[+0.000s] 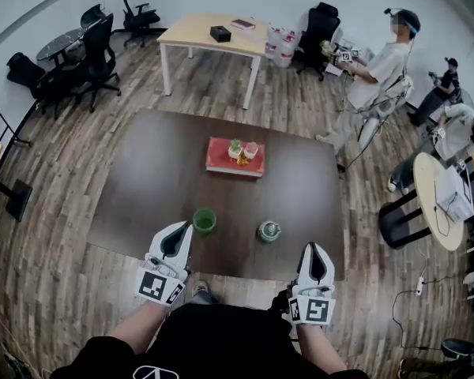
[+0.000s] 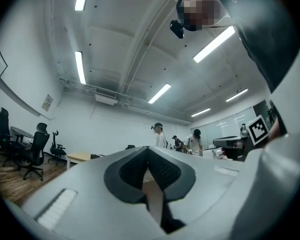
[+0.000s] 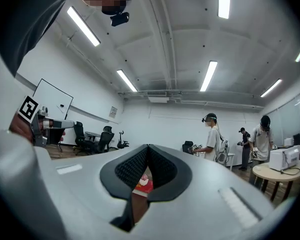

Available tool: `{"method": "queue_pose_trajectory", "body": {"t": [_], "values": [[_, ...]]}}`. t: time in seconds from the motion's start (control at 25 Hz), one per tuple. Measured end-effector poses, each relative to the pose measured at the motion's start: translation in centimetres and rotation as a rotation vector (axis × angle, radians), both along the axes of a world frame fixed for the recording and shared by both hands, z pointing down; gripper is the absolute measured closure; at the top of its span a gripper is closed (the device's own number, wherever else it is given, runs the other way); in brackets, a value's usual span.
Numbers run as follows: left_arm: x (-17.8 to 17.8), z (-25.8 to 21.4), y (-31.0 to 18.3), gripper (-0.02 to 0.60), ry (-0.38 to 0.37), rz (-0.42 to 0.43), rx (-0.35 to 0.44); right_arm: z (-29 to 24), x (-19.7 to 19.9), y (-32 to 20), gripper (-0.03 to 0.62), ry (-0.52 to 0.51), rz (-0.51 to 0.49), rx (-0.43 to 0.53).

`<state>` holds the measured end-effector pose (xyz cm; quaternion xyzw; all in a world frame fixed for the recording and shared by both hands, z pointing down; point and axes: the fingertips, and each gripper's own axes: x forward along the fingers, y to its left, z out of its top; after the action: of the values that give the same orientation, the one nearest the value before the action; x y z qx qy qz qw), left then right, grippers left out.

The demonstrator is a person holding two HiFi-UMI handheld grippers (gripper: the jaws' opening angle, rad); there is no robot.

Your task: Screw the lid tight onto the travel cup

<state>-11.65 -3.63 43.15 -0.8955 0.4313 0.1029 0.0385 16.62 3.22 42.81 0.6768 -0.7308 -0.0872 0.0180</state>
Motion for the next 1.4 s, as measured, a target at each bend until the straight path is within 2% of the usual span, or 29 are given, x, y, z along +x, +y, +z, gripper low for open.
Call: {"method": "queue_pose_trajectory", "body": {"t": [0.16,0.36,0.48,0.52,0.56,0.76,0.8,0.84,0.92,1.04,1.24,1.4], "values": [[1.0,0.6,-2.9,0.581,-0.002,-0.007,-0.019,0.2,1.2,-3.3,0.585,-0.013,0.004,-0.002],[1.6,1.3,-4.9,0.581,-0.002,-0.060,-0.036,1.5,2.3,-6.2,0.585,-0.015,-0.053,-0.043],[2.9,0.8,-5.0,0.581,-0.008,-0.038,-0.002,1.9,2.8,-7.0,0.585,0.002,-0.097,-0.065],[3.2,0.5,-5.2,0.444,-0.009,-0.033,0.019,2.0,2.9,-7.3,0.585,-0.001,-0.108,-0.072],[3.3,0.3,-5.7,-0.005,-0.007,-0.039,0.033,2.2,2.9,-7.6,0.585,-0.006,-0.115,-0.079],[3.2,1.2,-6.5,-0.008,0.000,-0.047,0.021,3.3,2.3,-8.0,0.584,-0.006,-0.168,-0.118],[3.4,1.5,-6.6,-0.008,-0.006,-0.037,0.021,3.4,2.2,-8.5,0.514,-0.039,-0.189,-0.134],[3.7,2.0,-6.7,-0.009,-0.020,-0.026,0.017,3.3,2.3,-9.2,0.004,-0.089,-0.209,-0.155],[4.1,3.8,-6.8,-0.008,-0.068,-0.006,-0.019,2.1,2.4,-10.3,-0.006,-0.132,-0.244,-0.184],[3.9,8.4,-7.3,-0.008,-0.127,0.006,-0.117,0.8,2.4,-11.4,-0.006,-0.052,-0.255,-0.187],[3.9,20.6,-8.6,-0.008,-0.191,0.048,-0.309,3.5,3.3,-11.7,-0.004,-0.008,-0.229,-0.265],[4.8,27.4,-11.0,-0.008,-0.251,0.069,-0.307,7.2,2.7,-11.7,-0.004,0.046,-0.234,-0.369]]}}
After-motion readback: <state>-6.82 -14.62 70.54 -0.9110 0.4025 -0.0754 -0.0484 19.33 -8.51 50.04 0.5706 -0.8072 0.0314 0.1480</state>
